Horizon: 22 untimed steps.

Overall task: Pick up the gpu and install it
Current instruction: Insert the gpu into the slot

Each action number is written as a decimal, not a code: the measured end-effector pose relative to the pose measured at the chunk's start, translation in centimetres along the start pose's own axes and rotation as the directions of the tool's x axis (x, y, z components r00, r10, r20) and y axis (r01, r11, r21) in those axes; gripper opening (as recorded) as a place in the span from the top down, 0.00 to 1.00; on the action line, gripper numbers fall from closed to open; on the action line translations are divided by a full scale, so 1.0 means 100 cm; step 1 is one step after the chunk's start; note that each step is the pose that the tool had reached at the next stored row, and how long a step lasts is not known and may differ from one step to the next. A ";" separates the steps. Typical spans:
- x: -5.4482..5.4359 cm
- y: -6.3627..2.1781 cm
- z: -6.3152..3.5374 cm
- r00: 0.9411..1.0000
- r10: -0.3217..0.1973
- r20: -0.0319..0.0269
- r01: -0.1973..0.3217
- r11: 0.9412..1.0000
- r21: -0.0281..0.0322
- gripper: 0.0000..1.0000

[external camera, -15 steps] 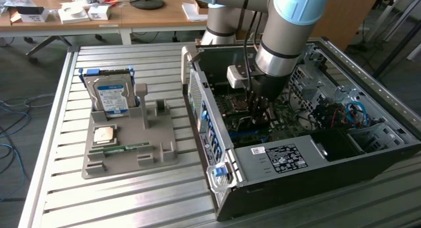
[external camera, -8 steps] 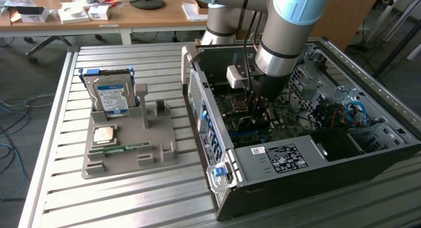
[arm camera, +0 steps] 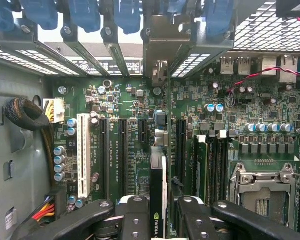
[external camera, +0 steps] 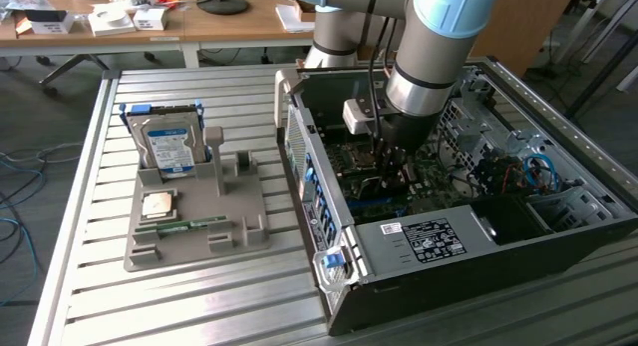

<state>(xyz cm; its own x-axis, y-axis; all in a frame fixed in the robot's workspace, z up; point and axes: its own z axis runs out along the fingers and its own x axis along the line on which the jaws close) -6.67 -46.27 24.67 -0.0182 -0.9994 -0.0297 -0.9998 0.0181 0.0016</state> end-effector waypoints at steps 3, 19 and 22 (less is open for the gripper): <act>0.000 0.0000 0.0000 1.000 0.000 0.000 0.000 1.000 0.000 0.74; 0.000 0.0001 -0.0055 1.000 0.000 0.000 0.000 1.000 0.000 0.66; 0.000 0.0001 -0.0140 1.000 0.000 0.000 0.000 1.000 0.000 0.66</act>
<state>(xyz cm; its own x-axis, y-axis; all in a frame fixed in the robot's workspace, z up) -6.68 -46.27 26.08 -0.0183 -0.9994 -0.0297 -0.9998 0.0183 0.0016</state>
